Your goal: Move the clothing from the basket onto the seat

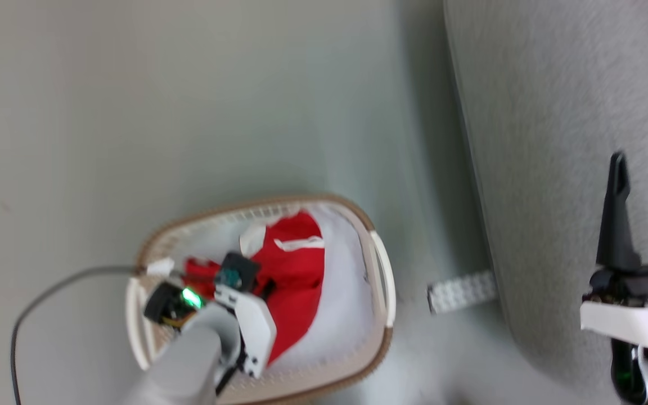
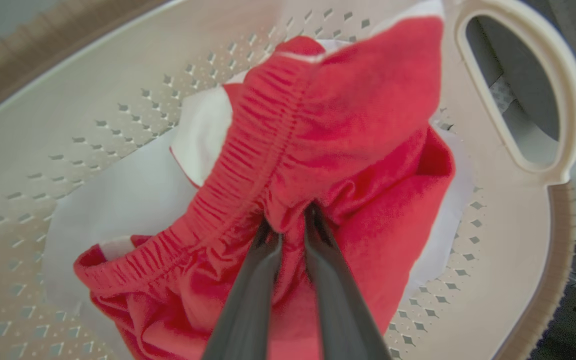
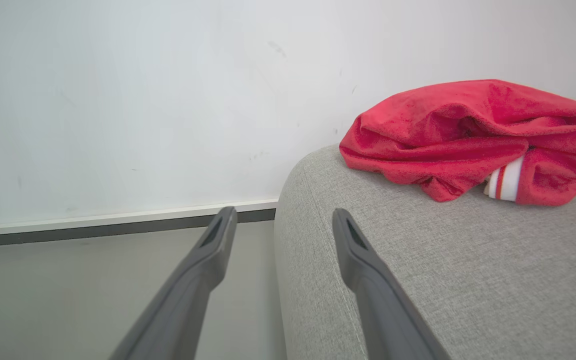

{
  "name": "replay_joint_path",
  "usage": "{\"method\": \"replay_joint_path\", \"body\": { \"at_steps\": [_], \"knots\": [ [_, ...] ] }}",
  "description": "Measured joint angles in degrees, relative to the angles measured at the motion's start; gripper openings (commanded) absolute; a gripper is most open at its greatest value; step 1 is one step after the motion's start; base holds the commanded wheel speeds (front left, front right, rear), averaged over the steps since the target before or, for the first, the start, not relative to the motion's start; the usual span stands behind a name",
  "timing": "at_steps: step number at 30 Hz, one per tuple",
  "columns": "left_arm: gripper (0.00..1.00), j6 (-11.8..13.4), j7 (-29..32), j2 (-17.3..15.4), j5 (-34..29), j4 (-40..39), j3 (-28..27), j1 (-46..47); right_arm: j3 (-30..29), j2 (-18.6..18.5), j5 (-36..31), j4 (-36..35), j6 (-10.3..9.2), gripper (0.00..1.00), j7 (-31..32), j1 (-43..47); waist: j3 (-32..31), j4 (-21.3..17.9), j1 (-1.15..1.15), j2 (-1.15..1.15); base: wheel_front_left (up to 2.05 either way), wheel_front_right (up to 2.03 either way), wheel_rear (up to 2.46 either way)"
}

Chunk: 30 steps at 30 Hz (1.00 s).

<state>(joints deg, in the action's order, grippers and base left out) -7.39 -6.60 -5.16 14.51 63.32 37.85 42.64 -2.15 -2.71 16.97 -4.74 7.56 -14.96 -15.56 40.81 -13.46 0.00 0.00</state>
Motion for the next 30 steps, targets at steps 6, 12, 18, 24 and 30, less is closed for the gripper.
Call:
{"method": "replay_joint_path", "body": {
  "at_steps": [6, 12, 18, 24, 30],
  "knots": [
    [0.0, -0.1, -3.8, 1.1, 3.7, -2.1, -0.8, -5.1, -0.8, 0.1, -1.9, 3.3, 0.0, 1.0, 0.0, 4.1, -10.1, 2.8, 0.0, 0.0, 0.0, 0.0, 0.0],
    [0.0, 1.4, -5.3, 1.7, 7.1, -7.0, -2.4, -9.2, -2.4, 0.0, -3.6, 5.7, 0.0, 1.0, 0.0, 8.6, -20.2, 6.4, -0.01, 0.0, 0.0, 0.0, 0.0],
    [0.0, 4.1, -4.9, 1.7, 8.8, -14.5, -3.6, -14.0, -3.0, 0.1, -4.4, 7.9, 0.0, 1.0, 0.0, 12.8, -29.4, 9.9, -0.02, 0.0, 0.0, 0.0, 0.0],
    [0.0, 8.1, -2.0, -0.6, 10.5, -26.7, -5.1, -19.2, -2.1, 0.1, -6.2, 8.8, 0.0, 1.0, 0.0, 16.6, -37.4, 12.3, -0.02, 0.0, 0.0, 0.0, 0.0],
    [0.0, 12.8, 2.8, -5.3, 10.9, -42.9, -7.1, -23.9, -1.5, 0.0, -7.1, 8.6, -0.01, 1.0, 0.0, 18.7, -42.9, 13.1, -0.02, 0.0, 0.0, 0.0, 0.0]
  ]
}}
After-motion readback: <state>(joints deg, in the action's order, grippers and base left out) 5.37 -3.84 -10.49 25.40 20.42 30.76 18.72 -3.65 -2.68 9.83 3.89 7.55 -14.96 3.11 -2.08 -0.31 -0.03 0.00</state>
